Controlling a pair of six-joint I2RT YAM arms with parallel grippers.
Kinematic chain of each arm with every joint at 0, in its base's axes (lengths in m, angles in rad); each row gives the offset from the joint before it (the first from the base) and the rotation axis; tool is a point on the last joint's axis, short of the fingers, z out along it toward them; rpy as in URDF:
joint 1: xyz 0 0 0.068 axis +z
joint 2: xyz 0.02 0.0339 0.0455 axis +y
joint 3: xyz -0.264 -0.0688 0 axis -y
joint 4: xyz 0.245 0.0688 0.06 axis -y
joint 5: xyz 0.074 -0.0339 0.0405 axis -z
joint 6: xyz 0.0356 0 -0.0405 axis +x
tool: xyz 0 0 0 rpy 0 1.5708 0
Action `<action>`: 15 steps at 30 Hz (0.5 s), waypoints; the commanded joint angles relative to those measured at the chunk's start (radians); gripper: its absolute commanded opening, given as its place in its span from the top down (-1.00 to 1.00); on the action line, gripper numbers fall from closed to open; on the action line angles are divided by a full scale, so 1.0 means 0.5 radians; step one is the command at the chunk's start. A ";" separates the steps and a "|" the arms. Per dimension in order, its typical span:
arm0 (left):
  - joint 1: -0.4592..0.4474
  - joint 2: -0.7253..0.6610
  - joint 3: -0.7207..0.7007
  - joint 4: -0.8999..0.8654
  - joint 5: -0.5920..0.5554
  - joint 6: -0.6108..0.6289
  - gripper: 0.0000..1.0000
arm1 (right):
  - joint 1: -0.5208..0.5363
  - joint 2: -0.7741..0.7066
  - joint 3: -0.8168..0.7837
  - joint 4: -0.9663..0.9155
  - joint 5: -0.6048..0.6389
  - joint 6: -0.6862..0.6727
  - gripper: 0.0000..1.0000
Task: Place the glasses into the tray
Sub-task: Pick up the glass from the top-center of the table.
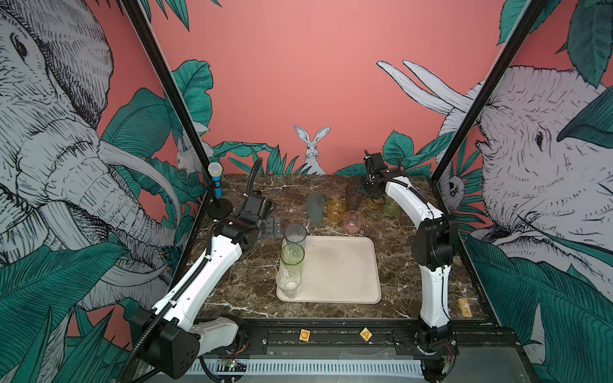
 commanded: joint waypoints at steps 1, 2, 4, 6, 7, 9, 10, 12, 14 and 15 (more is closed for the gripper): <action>0.013 -0.047 -0.034 0.002 -0.019 -0.009 -0.99 | -0.011 0.052 0.053 0.036 0.005 0.012 0.05; 0.012 -0.049 -0.033 0.003 -0.016 -0.007 -0.99 | -0.012 0.059 0.050 0.041 0.001 0.011 0.08; 0.013 -0.047 -0.031 0.002 -0.013 -0.006 -0.99 | -0.013 0.070 0.050 0.044 0.004 0.011 0.15; 0.013 -0.045 -0.029 0.003 -0.013 -0.006 -0.99 | -0.015 0.077 0.045 0.051 0.002 0.011 0.20; 0.013 -0.044 -0.031 0.003 -0.013 -0.006 -0.99 | -0.015 0.080 0.042 0.054 0.007 0.011 0.22; 0.013 -0.043 -0.034 0.003 -0.013 -0.006 -0.99 | -0.013 0.084 0.040 0.058 0.014 0.008 0.27; 0.013 -0.040 -0.034 0.001 -0.014 -0.006 -0.99 | -0.015 0.086 0.037 0.054 0.020 0.005 0.29; 0.013 -0.033 -0.038 0.002 -0.010 -0.006 -0.99 | -0.015 0.090 0.034 0.048 0.037 -0.004 0.34; 0.013 -0.034 -0.037 0.000 -0.009 -0.009 -0.99 | -0.016 0.086 0.028 0.047 0.056 -0.012 0.39; 0.013 -0.033 -0.040 0.001 -0.009 -0.008 -0.99 | -0.016 0.087 0.027 0.048 0.062 -0.016 0.41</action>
